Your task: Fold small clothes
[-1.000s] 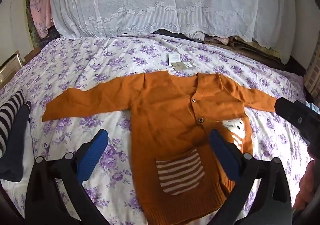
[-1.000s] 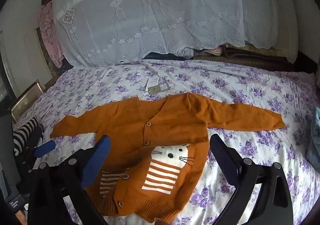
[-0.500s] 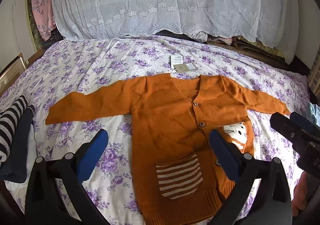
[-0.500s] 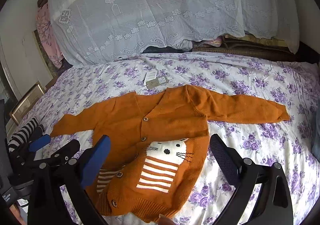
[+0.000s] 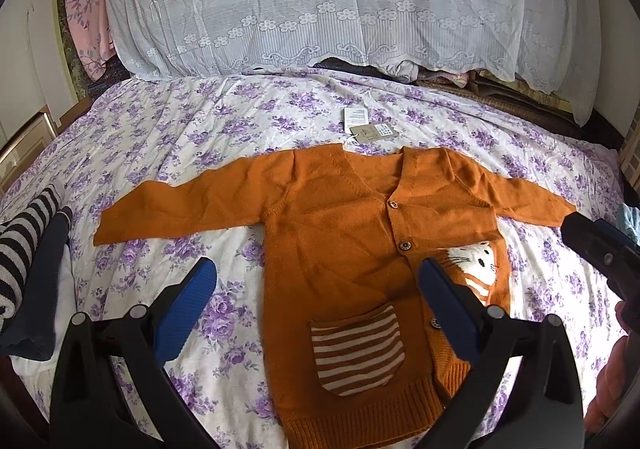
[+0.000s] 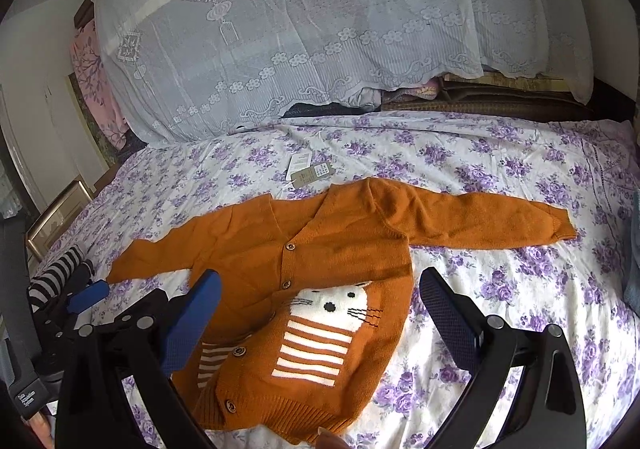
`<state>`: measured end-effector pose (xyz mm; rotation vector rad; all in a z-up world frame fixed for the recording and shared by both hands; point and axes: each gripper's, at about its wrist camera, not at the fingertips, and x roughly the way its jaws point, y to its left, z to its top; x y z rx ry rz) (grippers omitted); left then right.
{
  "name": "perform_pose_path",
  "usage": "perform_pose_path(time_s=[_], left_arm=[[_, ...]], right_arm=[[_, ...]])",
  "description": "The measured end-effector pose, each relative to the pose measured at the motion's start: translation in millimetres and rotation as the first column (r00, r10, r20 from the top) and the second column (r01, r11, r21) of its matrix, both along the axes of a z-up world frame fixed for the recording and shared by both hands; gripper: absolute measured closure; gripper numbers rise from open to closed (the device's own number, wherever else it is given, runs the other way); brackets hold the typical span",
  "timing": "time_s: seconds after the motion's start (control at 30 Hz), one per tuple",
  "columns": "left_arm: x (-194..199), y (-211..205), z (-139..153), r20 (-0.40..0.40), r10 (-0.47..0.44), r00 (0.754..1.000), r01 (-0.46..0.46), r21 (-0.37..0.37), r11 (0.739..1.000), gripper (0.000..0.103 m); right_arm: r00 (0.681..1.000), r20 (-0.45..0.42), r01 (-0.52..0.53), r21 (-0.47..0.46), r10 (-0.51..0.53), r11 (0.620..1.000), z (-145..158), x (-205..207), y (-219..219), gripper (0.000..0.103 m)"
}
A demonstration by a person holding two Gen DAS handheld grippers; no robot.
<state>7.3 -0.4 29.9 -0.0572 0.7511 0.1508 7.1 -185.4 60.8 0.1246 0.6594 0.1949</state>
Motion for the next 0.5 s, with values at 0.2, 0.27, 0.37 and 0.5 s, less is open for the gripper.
perform_pose_path(time_s=[0.2,0.27,0.37,0.5], left_arm=[[-2.2,-0.8,0.5,0.004,0.008,1.0,-0.008,0.015,1.0,0.004],[-1.7,-2.3,1.5,0.004,0.009,1.0,-0.01,0.021,1.0,0.004],[-2.1,-3.0,1.5,0.003,0.009,1.0,-0.01,0.022,1.0,0.004],[-1.3,-3.7,2.3,0.002,0.013,1.0,-0.013,0.024,1.0,0.004]], right_arm=[[1.0,0.002,0.003,0.009,-0.003,1.0,1.6,-0.8,-1.6,0.003],[1.0,0.004,0.004,0.009,-0.004,1.0,1.5,-1.7,-1.6,0.003],[1.0,0.004,0.003,0.011,-0.003,1.0,1.6,-1.9,-1.8,0.003],[1.0,0.005,0.003,0.012,-0.003,1.0,1.6,-2.2,-2.0,0.003]])
